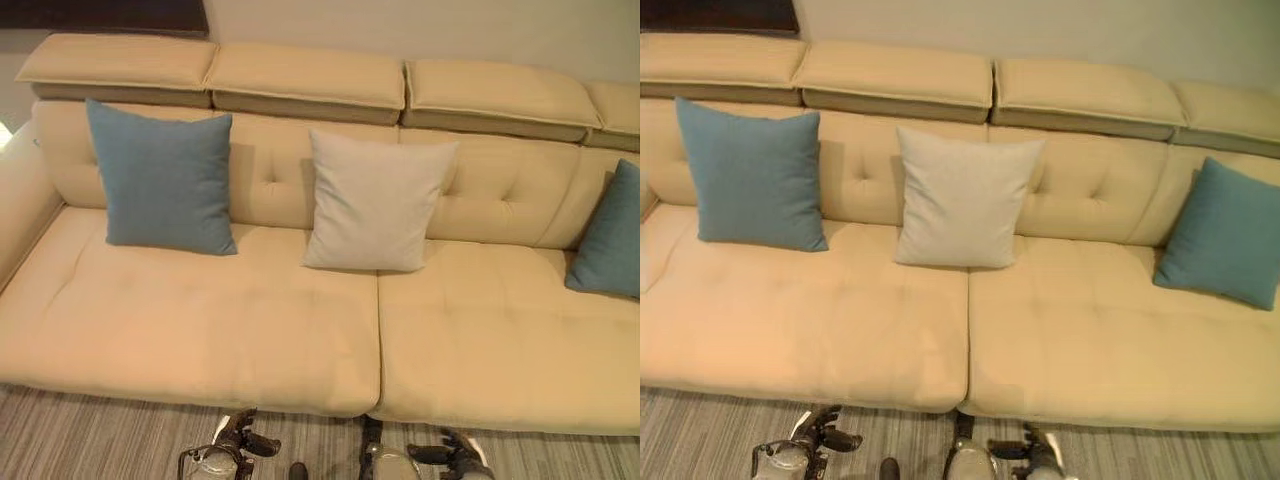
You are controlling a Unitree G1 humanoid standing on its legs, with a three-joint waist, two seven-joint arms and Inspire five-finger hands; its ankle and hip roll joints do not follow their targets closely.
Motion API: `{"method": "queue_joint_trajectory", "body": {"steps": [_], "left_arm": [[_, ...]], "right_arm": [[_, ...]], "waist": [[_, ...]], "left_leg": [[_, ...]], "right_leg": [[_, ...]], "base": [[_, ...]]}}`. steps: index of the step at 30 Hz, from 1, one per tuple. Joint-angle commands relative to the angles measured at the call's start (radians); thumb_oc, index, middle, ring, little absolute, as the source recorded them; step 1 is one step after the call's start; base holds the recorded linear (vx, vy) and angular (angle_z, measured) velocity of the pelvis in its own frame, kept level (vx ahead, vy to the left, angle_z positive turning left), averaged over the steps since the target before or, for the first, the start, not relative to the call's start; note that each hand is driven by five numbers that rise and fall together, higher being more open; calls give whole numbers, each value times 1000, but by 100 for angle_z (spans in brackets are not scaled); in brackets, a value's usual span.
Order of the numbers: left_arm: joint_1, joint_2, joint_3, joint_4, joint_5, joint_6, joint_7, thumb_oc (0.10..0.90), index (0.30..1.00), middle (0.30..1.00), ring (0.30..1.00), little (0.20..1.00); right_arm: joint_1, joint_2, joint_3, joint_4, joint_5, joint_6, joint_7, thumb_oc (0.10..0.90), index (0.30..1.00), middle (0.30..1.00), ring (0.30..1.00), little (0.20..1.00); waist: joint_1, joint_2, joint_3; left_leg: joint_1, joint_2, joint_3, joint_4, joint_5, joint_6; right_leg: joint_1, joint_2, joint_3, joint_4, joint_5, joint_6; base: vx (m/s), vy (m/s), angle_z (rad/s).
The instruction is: Pick up all the scattered cushions and arrange them neatly on the sofa.
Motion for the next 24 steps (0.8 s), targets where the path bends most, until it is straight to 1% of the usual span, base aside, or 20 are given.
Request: {"method": "queue_joint_trajectory", "body": {"steps": [1,2,3,5,6,7,9,12,14,15,16,17,19,24], "left_arm": [[53,47,46,56,53,12,24,800,900,900,900,900],[74,63,63,77,57,18,25,800,900,900,900,900],[74,63,63,77,57,18,25,800,900,900,900,900],[79,65,89,96,40,25,46,800,900,900,900,900],[79,65,89,96,40,25,46,800,900,900,900,900],[84,63,124,108,6,25,60,800,900,900,900,900],[87,48,184,104,-114,13,63,800,900,900,900,900],[84,44,194,103,-149,13,55,800,900,900,900,900],[78,33,177,103,-165,11,49,800,900,900,900,900],[78,33,177,103,-165,11,49,800,900,900,900,900],[77,26,180,79,-231,5,26,800,900,900,900,900],[77,27,179,79,-231,5,26,800,900,900,900,900],[75,26,186,53,-303,1,-7,800,900,900,900,900],[77,29,179,75,-287,13,-13,800,900,900,900,900]], "right_arm": [[-15,-56,28,-7,-101,-10,-1,800,900,900,900,900],[4,-47,52,28,-148,-2,0,800,900,900,900,900],[4,-47,52,29,-148,-2,0,800,900,900,900,900],[-15,-47,84,69,-201,14,-8,800,900,900,900,900],[-15,-47,84,69,-201,14,-8,800,900,900,900,900],[-18,-43,100,88,-223,18,-13,800,900,900,900,900],[-15,-37,80,119,-188,27,-15,800,900,900,900,900],[-15,-36,69,122,-169,28,-13,800,900,900,900,900],[1,-24,30,147,-102,29,-23,800,900,900,900,900],[1,-24,30,147,-102,29,-23,800,900,900,900,900],[12,-15,4,144,-51,22,-24,800,900,900,900,900],[12,-15,4,144,-51,22,-24,800,900,900,900,900],[17,-16,-14,130,-4,15,-18,800,900,900,900,900],[24,-18,-1,137,-21,19,-19,800,900,900,900,900]], "waist": [[48,8,-33],[73,-14,-67],[73,-14,-69],[91,-33,-91],[90,-33,-91],[95,-41,-120],[96,-44,-141],[92,-45,-142],[78,-37,-149],[78,-37,-148],[74,-33,-153],[74,-33,-152],[66,-24,-150],[63,-14,-151]], "left_leg": [[27,34,-36,-75,-22,-100],[7,24,-32,-75,-15,-102],[5,24,-32,-76,-14,-102],[-17,26,-23,-84,3,-112],[-17,26,-23,-84,3,-112],[-25,33,-17,-95,12,-120],[-21,51,-17,-124,41,-135],[-15,58,-22,-137,50,-139],[5,73,-29,-178,75,-149],[7,73,-29,-179,75,-149],[19,79,-33,-200,88,-155],[20,79,-34,-201,89,-155],[26,83,-37,-222,104,-162],[42,85,-37,-242,114,-166]], "right_leg": [[49,-28,51,69,-31,-9],[142,12,107,37,-77,-6],[140,12,107,36,-75,-6],[169,46,111,-55,-74,-9],[170,46,111,-55,-74,-9],[190,73,119,-156,-69,-6],[206,103,120,-222,-55,-12],[209,113,123,-233,-53,-18],[232,131,117,-270,-47,-26],[233,131,116,-271,-47,-26],[242,137,109,-282,-47,-28],[243,138,109,-282,-47,-28],[241,144,104,-286,-44,-30],[248,149,102,-290,-44,-30]], "base": [[-224,-58,-37],[-225,-57,-17],[-83,-114,-11],[-82,-124,-17],[-68,-186,-35],[-57,-185,-30],[-51,-224,-11],[-11,-105,-5],[-15,-128,3],[11,-94,4],[11,-41,6],[6,-53,8],[-41,-18,11],[-26,1,3]]}}
